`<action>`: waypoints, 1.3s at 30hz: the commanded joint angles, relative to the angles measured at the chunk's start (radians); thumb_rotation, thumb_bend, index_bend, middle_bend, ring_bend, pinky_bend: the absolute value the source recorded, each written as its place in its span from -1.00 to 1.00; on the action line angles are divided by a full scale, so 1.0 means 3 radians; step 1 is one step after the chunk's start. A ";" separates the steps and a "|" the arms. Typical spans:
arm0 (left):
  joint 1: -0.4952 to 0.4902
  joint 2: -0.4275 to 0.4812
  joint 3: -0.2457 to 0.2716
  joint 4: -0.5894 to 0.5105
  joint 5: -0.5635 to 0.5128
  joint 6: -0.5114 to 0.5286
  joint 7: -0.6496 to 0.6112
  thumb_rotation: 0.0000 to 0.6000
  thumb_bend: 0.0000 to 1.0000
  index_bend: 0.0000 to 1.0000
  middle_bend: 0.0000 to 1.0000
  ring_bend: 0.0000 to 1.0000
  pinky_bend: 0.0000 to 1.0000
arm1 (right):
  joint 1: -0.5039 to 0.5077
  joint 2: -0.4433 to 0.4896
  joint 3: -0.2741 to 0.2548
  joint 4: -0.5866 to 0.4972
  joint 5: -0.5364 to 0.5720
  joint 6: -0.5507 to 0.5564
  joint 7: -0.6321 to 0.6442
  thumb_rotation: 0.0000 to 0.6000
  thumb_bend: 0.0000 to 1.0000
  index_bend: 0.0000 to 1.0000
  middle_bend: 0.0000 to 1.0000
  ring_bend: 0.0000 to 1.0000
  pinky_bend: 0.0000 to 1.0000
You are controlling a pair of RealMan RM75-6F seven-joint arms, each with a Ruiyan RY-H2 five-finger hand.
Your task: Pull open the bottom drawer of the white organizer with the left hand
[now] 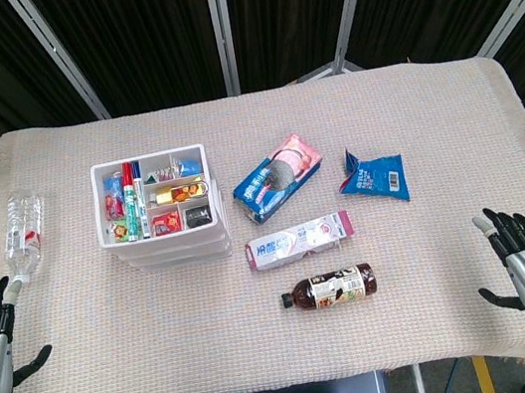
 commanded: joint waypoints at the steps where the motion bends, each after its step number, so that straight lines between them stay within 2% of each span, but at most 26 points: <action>1: 0.0002 -0.0001 -0.0001 0.0000 0.0000 0.0005 -0.0003 1.00 -1.00 -1.00 -1.00 -1.00 -1.00 | 0.0002 -0.0002 0.0001 0.0001 -0.0001 -0.0002 -0.0002 1.00 -0.91 -1.00 -1.00 -1.00 -1.00; 34: -0.0007 -0.0087 -0.0031 -0.0015 0.0030 0.0061 -0.0145 1.00 -0.99 -1.00 -1.00 -1.00 -1.00 | -0.0018 0.0033 -0.0015 -0.0026 -0.0012 0.0016 0.0045 1.00 -0.91 -1.00 -1.00 -1.00 -1.00; 35: -0.0010 -0.0087 -0.0032 -0.0017 0.0031 0.0058 -0.0149 1.00 -0.96 -1.00 -1.00 -1.00 -0.95 | -0.0018 0.0034 -0.0015 -0.0027 -0.0009 0.0014 0.0047 1.00 -0.91 -1.00 -1.00 -1.00 -1.00; 36: -0.0011 -0.0095 -0.0038 -0.0015 0.0037 0.0068 -0.0153 1.00 -0.91 -1.00 -0.97 -0.94 -0.87 | -0.0019 0.0036 -0.0015 -0.0029 -0.0004 0.0013 0.0051 1.00 -0.91 -1.00 -1.00 -1.00 -1.00; 37: -0.0012 -0.0110 -0.0045 -0.0012 0.0044 0.0082 -0.0161 1.00 -0.80 -1.00 -0.80 -0.72 -0.65 | -0.0020 0.0038 -0.0014 -0.0030 0.0000 0.0011 0.0055 1.00 -0.91 -1.00 -1.00 -1.00 -1.00; 38: -0.0011 -0.0132 -0.0058 -0.0004 0.0050 0.0106 -0.0167 1.00 -0.68 -1.00 -0.50 -0.40 -0.37 | -0.0021 0.0039 -0.0014 -0.0030 0.0002 0.0011 0.0057 1.00 -0.92 -1.00 -1.00 -1.00 -1.00; 39: -0.0016 -0.0162 -0.0065 0.0008 0.0070 0.0125 -0.0190 1.00 -0.59 -1.00 -0.27 -0.16 -0.21 | -0.0022 0.0042 -0.0014 -0.0033 0.0003 0.0012 0.0059 1.00 -0.92 -1.00 -1.00 -1.00 -1.00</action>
